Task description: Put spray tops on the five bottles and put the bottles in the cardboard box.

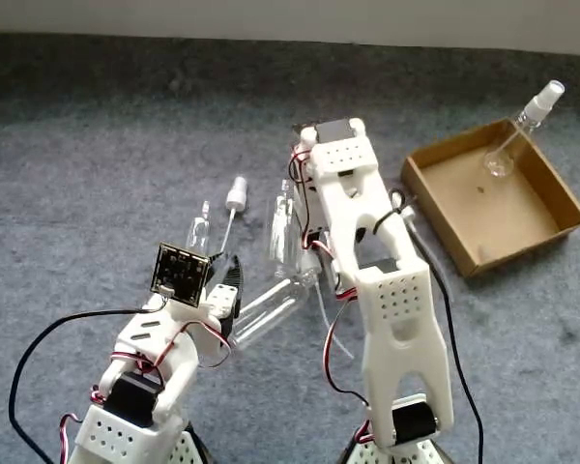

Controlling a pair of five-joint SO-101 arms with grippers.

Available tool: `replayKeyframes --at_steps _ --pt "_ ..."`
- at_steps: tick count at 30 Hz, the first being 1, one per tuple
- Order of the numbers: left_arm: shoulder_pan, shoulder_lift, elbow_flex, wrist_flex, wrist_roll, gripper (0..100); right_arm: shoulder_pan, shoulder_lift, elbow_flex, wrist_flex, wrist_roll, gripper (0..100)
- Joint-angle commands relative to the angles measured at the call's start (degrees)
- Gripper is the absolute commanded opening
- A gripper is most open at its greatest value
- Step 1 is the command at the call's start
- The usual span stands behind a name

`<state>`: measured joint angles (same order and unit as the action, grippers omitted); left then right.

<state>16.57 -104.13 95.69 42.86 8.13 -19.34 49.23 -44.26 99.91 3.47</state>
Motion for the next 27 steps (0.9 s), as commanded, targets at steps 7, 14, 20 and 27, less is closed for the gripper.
replayKeyframes --at_steps 7,14,20,27 --pt "0.92 -0.66 0.66 -0.88 -0.44 1 -0.22 -1.36 -8.92 1.01 0.62 16.0" --pt "1.01 -0.66 0.66 -0.88 -0.44 1 -0.22 -1.10 -8.84 0.57 6.24 16.1" --pt "1.01 -0.66 0.66 -0.88 -0.44 1 -0.31 -1.10 -8.84 0.57 6.51 16.1" --pt "1.01 -0.66 0.66 -0.88 -0.44 1 -0.31 -1.10 -8.75 0.92 6.51 24.1"
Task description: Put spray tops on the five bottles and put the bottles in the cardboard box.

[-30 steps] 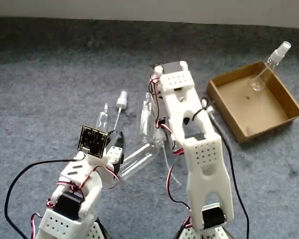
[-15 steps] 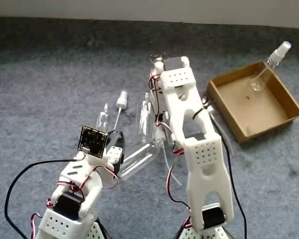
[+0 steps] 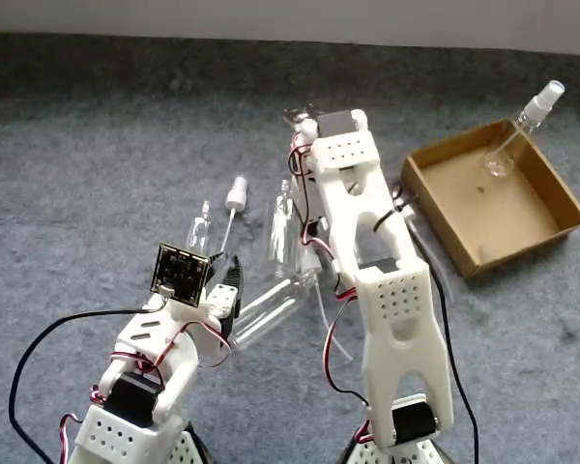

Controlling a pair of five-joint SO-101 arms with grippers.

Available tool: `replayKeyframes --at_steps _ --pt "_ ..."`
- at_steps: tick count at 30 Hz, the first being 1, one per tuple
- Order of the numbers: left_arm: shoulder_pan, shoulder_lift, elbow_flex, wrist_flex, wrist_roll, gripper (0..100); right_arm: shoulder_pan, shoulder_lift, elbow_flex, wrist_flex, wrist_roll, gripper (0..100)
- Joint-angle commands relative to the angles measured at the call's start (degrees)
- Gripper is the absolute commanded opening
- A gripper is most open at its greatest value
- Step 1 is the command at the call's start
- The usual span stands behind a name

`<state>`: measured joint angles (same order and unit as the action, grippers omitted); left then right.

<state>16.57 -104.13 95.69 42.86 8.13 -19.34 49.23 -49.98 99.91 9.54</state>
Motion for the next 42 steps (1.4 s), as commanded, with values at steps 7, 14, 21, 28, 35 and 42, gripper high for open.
replayKeyframes --at_steps 7,14,21,28,35,42 --pt "1.01 -0.66 0.66 -0.79 -0.44 1 -0.57 -1.10 -3.03 0.57 0.53 24.9" --pt "1.01 -0.66 0.66 -0.79 -0.44 1 -0.57 -1.01 -3.03 -1.19 0.53 24.9" --pt "1.01 -0.66 0.66 -0.79 -0.44 1 -1.27 -0.92 -2.95 -2.33 0.44 24.9" --pt "1.01 -0.66 0.66 -0.79 -0.44 1 -1.10 4.97 -2.42 -2.33 0.53 24.8" --pt "1.01 -0.66 0.66 -0.79 -0.44 1 -1.19 6.20 -7.60 -1.10 0.53 20.3" --pt "1.01 -0.66 0.66 -0.79 -0.44 1 -0.75 6.37 -9.63 0.84 0.53 23.9"
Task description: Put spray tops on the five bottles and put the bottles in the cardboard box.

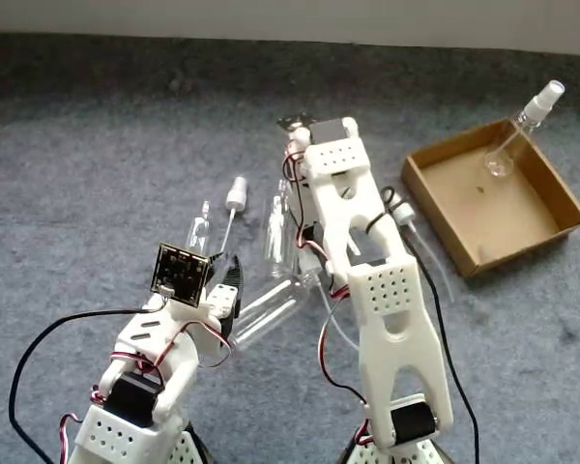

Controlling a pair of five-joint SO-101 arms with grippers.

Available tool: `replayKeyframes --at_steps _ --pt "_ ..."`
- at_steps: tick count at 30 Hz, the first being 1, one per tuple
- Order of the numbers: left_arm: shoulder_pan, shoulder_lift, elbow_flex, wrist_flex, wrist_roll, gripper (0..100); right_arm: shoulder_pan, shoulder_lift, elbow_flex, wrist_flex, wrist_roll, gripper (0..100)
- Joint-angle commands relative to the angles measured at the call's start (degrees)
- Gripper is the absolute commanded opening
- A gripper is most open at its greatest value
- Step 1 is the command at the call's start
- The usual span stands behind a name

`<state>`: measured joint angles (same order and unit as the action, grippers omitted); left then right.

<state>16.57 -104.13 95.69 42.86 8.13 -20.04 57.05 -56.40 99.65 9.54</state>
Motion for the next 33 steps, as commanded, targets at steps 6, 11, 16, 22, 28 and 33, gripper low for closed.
replayKeyframes --at_steps 6,11,16,22,28,33 --pt "1.01 -0.66 0.75 -0.79 -0.44 1 2.07 -1.89 -4.44 1.27 0.53 18.6" --pt "1.01 -0.66 0.75 -0.79 -0.44 1 5.93 -5.67 -11.56 1.63 0.26 18.0" --pt "1.01 -0.66 0.75 -0.79 -0.44 1 7.43 -14.81 -13.58 1.63 0.26 18.0" --pt "1.01 -0.57 0.75 -0.79 -0.44 1 7.69 -31.34 -6.64 1.63 0.26 18.0" --pt "1.01 -0.57 0.66 -0.79 -0.44 1 7.69 -48.04 8.40 1.63 0.35 18.0" --pt "1.01 -0.57 0.66 -0.79 -0.44 1 7.69 -59.56 17.36 1.54 0.53 18.0"
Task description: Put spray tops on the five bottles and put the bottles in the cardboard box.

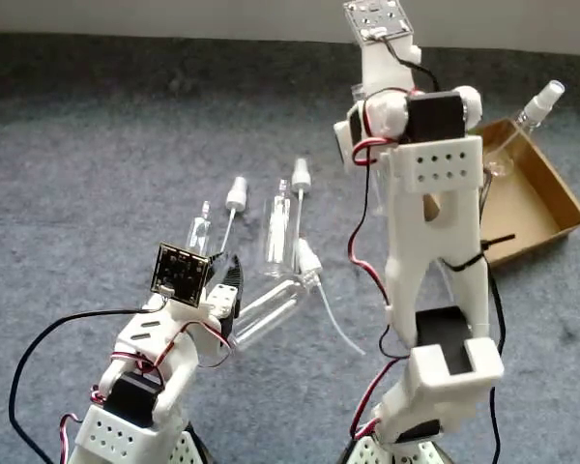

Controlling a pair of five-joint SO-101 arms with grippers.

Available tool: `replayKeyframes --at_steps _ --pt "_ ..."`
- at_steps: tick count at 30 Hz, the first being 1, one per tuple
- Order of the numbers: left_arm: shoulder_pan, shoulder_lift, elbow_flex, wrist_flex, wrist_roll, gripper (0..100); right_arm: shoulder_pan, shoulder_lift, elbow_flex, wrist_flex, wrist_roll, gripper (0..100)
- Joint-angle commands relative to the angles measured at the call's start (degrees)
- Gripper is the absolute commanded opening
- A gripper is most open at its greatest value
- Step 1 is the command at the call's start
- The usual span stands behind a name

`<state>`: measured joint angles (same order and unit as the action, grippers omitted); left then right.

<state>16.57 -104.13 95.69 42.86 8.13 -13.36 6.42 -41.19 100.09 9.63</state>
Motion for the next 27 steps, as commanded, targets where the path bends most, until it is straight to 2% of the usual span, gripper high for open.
replayKeyframes --at_steps 1,13,17,19,24,27 --pt "1.01 -0.57 0.66 -0.79 -0.44 1 1.01 -11.12 3.21 1.10 0.44 18.0" --pt "1.01 -0.48 0.13 -0.79 -0.70 1 1.01 -36.53 20.88 -1.45 0.44 18.0" --pt "1.01 -0.48 -0.31 -0.44 -5.19 1 1.01 -44.88 31.69 -6.37 0.26 18.0" --pt "0.57 -0.48 -2.95 2.81 -5.54 1 1.01 -49.27 38.29 -9.98 0.18 18.0" --pt "-2.86 -0.40 -15.69 18.46 -5.63 1 1.01 -59.82 57.27 -22.37 0.09 18.0" --pt "-4.70 -0.31 -20.44 21.98 -7.82 1 1.01 -65.36 67.56 -28.97 0.00 18.0"
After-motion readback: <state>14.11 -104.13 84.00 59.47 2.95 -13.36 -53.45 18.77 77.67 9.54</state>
